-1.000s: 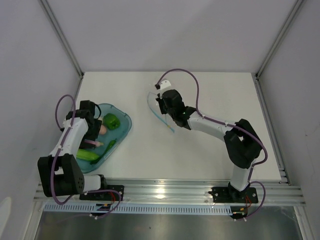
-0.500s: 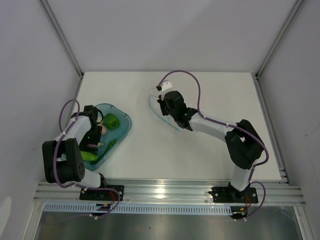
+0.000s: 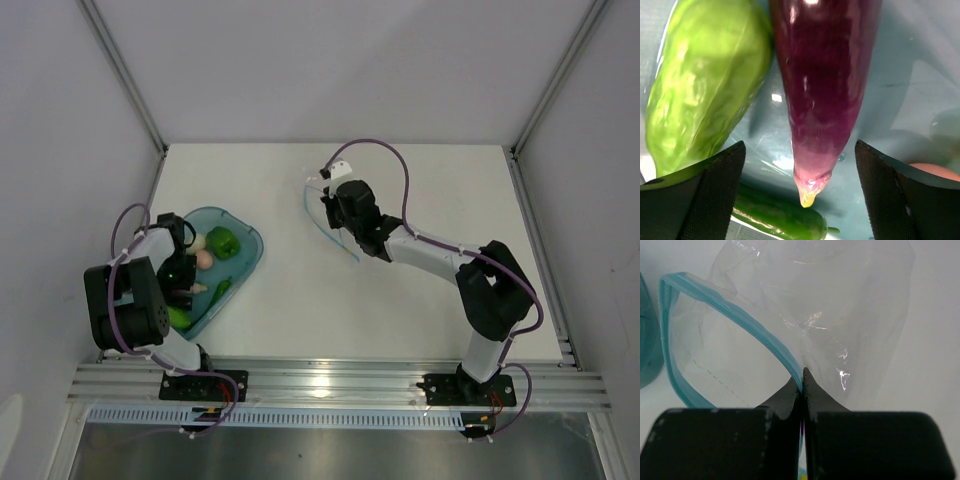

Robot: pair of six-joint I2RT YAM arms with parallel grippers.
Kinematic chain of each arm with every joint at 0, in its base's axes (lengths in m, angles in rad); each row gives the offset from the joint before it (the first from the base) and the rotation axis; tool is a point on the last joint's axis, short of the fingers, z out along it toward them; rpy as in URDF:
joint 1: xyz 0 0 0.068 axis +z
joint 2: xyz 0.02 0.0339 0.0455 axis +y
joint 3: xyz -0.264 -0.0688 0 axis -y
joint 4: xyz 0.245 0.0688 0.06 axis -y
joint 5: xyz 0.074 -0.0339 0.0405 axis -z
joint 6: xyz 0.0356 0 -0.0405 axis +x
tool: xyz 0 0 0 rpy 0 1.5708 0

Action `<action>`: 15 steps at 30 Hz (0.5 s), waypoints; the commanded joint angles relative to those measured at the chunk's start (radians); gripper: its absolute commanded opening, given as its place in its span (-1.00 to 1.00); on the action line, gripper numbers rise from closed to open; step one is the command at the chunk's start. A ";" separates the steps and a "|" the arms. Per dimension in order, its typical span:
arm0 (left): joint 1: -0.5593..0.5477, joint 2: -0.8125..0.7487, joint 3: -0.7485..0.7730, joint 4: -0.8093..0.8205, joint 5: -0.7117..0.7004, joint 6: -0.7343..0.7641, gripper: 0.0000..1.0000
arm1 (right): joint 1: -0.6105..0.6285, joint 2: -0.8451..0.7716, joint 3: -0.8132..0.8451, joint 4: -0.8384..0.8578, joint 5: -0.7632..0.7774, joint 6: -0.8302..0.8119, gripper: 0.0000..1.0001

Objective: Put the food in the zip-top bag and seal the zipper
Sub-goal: Pick up the fake vegetable from the bin.

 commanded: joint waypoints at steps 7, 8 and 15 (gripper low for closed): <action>0.029 0.000 0.015 0.051 0.013 0.058 0.24 | -0.005 -0.058 -0.017 0.060 -0.013 0.012 -1.00; 0.029 -0.001 0.015 0.054 0.013 0.062 0.17 | -0.005 -0.058 -0.019 0.060 -0.015 0.012 -1.00; 0.025 -0.046 -0.025 0.059 0.010 0.095 -0.51 | -0.007 -0.071 -0.028 0.066 -0.012 0.013 -1.00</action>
